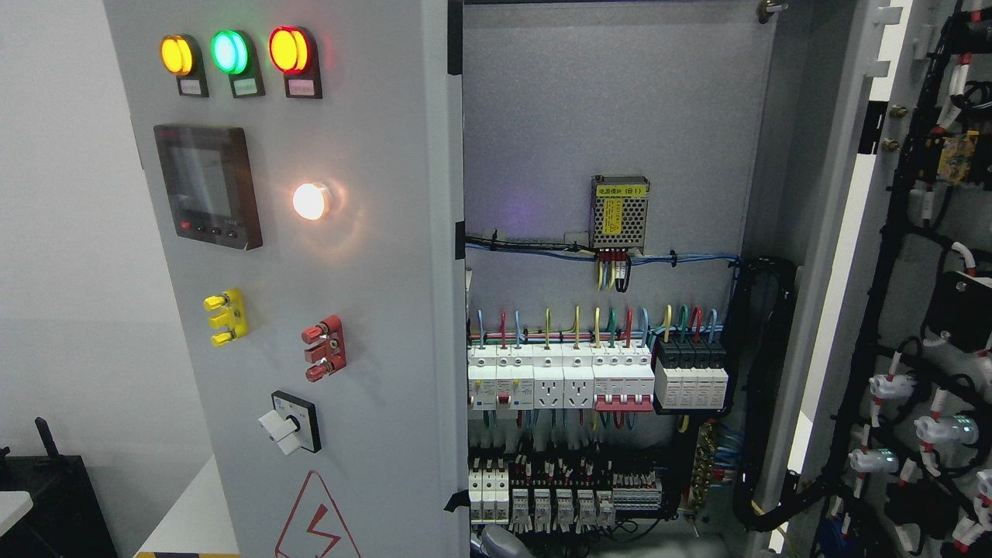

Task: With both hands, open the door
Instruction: 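Keep swinging the grey door toward its hinge until wide open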

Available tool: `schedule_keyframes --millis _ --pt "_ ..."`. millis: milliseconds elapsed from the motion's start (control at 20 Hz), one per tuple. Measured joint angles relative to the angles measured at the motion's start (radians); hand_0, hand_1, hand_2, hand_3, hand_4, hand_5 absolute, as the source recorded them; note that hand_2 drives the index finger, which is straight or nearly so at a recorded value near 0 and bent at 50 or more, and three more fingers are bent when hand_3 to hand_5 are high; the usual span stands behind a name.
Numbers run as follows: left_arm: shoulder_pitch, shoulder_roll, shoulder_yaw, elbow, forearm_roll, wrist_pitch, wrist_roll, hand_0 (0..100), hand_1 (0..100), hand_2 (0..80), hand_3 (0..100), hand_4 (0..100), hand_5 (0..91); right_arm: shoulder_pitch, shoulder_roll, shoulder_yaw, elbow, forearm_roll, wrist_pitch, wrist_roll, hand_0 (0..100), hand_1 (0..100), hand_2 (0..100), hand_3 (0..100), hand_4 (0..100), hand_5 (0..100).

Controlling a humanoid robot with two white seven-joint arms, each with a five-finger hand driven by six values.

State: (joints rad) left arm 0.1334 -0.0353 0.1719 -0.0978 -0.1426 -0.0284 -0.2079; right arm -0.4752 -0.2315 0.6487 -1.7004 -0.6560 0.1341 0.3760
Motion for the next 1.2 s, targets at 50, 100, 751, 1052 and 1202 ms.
schedule_keyframes --millis 50,100,751,1052,1202 --pt "0.0 0.0 0.0 0.0 0.0 0.0 0.0 0 0 0.0 0 3 0.0 0.002 0.001 0.004 -0.004 0.0 0.0 0.0 0 0 0 0 0 0" --pt "0.0 0.0 0.0 0.0 0.0 0.0 0.0 0 0 0.0 0 3 0.0 0.003 0.002 0.006 -0.007 0.0 0.0 0.0 0 0 0 0 0 0" --pt "0.0 0.0 0.0 0.001 0.0 0.0 0.0 0 0 0.0 0 3 0.0 0.009 0.025 0.042 -0.051 0.0 -0.004 -0.005 0 0 0 0 0 0" --pt "0.0 0.0 -0.001 0.003 0.0 0.0 0.0 0 0 0.0 0 3 0.0 0.009 0.038 0.055 -0.072 0.0 -0.004 -0.005 0 0 0 0 0 0" --pt "0.0 0.0 -0.003 0.004 0.0 -0.004 0.0 0 0 0.0 0 3 0.0 0.009 0.05 0.064 -0.082 0.0 -0.004 -0.005 0 0 0 0 0 0"
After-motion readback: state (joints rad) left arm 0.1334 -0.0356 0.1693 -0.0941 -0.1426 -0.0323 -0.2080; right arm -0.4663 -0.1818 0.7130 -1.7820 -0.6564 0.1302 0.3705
